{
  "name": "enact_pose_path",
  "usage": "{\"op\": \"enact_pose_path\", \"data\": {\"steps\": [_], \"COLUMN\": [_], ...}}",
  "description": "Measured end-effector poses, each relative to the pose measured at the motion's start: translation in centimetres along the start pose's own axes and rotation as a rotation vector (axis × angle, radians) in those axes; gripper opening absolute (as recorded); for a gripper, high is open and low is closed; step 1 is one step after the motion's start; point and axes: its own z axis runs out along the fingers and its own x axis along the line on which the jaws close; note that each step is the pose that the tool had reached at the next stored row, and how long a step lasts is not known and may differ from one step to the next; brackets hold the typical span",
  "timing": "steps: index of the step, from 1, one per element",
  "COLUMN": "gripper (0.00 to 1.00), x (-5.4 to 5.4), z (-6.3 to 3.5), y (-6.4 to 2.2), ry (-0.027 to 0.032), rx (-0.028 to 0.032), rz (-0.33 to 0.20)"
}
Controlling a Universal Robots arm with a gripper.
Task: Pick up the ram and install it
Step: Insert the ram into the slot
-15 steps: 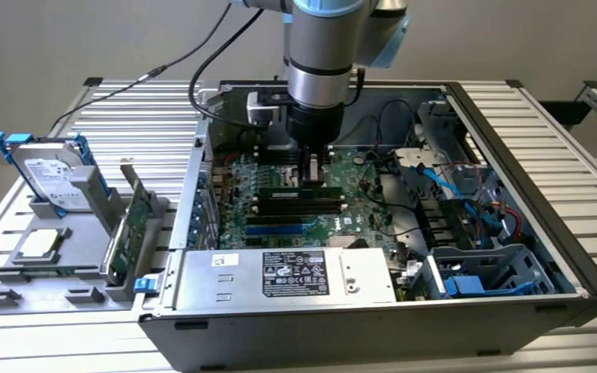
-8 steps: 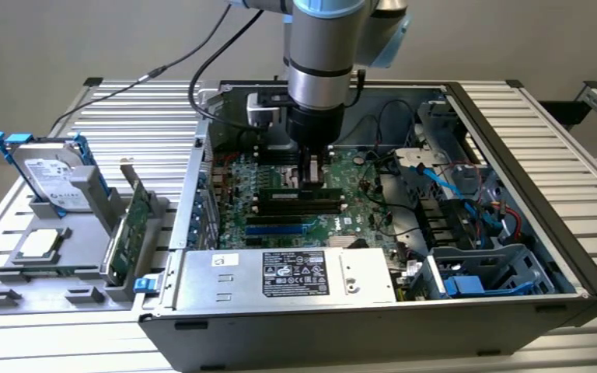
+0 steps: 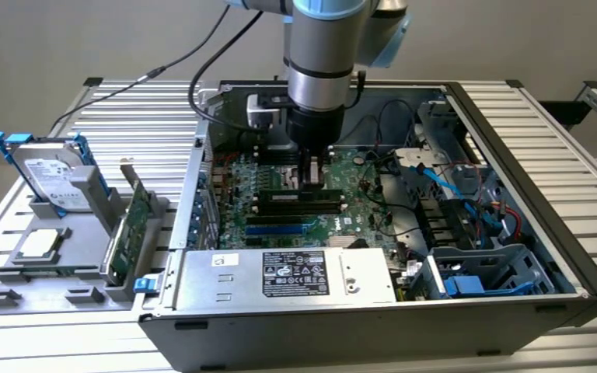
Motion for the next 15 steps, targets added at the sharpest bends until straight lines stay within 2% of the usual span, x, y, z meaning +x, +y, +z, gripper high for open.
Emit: {"op": "enact_pose_path", "data": {"steps": [15], "gripper": [0.14], "x": [-0.02], "z": [0.47], "y": [0.1], "ry": [0.0005], "rx": [0.0018], "rz": [-0.009]}}
